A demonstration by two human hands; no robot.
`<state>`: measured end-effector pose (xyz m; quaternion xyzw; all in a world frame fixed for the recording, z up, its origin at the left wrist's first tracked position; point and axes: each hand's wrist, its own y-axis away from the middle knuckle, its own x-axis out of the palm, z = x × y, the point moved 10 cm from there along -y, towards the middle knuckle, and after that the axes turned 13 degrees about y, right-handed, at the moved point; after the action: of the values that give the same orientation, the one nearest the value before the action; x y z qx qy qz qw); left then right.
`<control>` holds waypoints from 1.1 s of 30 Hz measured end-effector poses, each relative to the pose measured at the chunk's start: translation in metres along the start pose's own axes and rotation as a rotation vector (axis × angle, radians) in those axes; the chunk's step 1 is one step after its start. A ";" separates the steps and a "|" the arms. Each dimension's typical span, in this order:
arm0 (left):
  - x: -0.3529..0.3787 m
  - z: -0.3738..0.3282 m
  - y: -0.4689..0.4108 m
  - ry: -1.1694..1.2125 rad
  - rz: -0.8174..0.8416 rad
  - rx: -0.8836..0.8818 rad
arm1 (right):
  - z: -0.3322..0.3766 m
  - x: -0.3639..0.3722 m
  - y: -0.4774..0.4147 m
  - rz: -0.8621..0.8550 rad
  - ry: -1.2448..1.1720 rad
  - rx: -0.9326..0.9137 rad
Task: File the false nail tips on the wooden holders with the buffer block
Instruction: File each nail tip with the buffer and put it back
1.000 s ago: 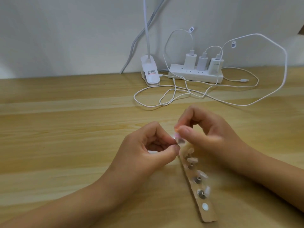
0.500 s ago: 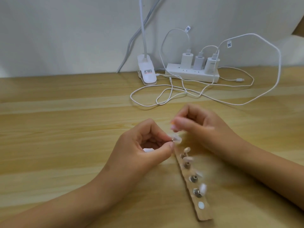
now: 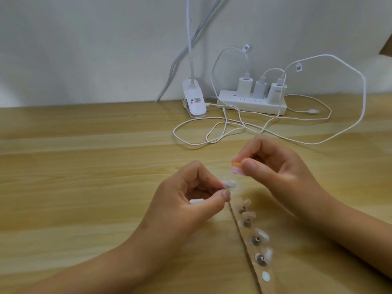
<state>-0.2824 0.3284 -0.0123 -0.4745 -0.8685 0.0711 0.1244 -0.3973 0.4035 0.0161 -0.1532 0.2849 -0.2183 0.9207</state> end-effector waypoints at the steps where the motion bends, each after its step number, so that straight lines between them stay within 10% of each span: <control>1: 0.000 -0.001 0.000 0.005 -0.002 0.007 | 0.003 0.001 0.000 0.012 0.013 -0.027; 33: -0.004 -0.002 0.000 0.071 -0.037 0.010 | 0.011 0.000 0.002 -0.042 -0.071 -0.039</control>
<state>-0.2799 0.3250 -0.0108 -0.4601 -0.8718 0.0561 0.1588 -0.3901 0.4068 0.0241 -0.1847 0.2529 -0.2266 0.9223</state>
